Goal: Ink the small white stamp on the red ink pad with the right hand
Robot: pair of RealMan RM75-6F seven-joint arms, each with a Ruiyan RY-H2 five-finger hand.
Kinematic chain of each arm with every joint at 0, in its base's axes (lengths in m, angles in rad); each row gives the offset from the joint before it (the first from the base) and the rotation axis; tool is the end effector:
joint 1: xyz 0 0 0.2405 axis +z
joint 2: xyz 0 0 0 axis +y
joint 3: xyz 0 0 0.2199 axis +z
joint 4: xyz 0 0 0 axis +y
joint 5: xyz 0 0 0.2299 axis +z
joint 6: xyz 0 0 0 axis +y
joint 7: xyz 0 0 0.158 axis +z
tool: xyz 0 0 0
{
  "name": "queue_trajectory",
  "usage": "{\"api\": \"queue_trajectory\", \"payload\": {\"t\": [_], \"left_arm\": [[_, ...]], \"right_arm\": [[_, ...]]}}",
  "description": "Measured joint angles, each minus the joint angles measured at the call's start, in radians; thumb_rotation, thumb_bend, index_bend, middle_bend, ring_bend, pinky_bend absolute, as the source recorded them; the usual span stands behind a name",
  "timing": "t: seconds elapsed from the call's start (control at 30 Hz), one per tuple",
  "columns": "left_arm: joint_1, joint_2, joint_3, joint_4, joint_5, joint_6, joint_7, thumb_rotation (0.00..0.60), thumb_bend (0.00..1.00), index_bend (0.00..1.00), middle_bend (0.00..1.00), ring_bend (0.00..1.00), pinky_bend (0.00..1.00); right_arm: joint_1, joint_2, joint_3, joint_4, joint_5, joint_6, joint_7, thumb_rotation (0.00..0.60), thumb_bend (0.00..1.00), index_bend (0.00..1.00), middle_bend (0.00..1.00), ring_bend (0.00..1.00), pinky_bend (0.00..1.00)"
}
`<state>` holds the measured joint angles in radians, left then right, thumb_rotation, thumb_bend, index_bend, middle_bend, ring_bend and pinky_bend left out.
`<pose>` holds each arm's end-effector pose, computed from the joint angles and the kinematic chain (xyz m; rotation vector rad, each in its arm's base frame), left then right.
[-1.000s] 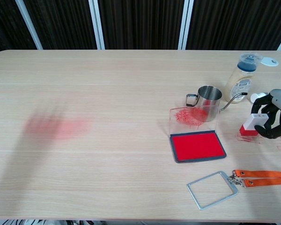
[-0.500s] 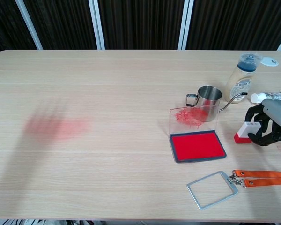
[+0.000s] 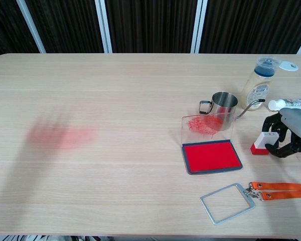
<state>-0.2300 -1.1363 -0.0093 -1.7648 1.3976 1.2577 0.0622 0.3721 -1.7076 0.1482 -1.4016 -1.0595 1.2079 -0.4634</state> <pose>-0.2484 0.2129 0.0699 -1.5418 -1.1408 -0.8711 -0.2208 -0.2657 -0.0512 1.4704 -1.1202 0.7134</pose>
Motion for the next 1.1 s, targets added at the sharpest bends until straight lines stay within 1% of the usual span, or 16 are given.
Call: {"api": "queue_trajectory", "payload": {"t": [0.37, 1.1], "left_arm": [[0.0, 0.0, 0.0, -0.001, -0.003, -0.002, 0.003, 0.6, 0.01, 0.0, 0.0, 0.0, 0.0], [0.0, 0.001, -0.001, -0.002, -0.003, -0.002, 0.004, 0.6, 0.01, 0.0, 0.0, 0.0, 0.0]], "right_arm": [[0.0, 0.003, 0.002, -0.003, 0.01, -0.005, -0.011, 0.6, 0.47, 0.73, 0.54, 0.43, 0.51], [0.0, -0.004, 0.001, 0.002, 0.025, -0.009, -0.03, 0.6, 0.45, 0.69, 0.51, 0.42, 0.5]]}}
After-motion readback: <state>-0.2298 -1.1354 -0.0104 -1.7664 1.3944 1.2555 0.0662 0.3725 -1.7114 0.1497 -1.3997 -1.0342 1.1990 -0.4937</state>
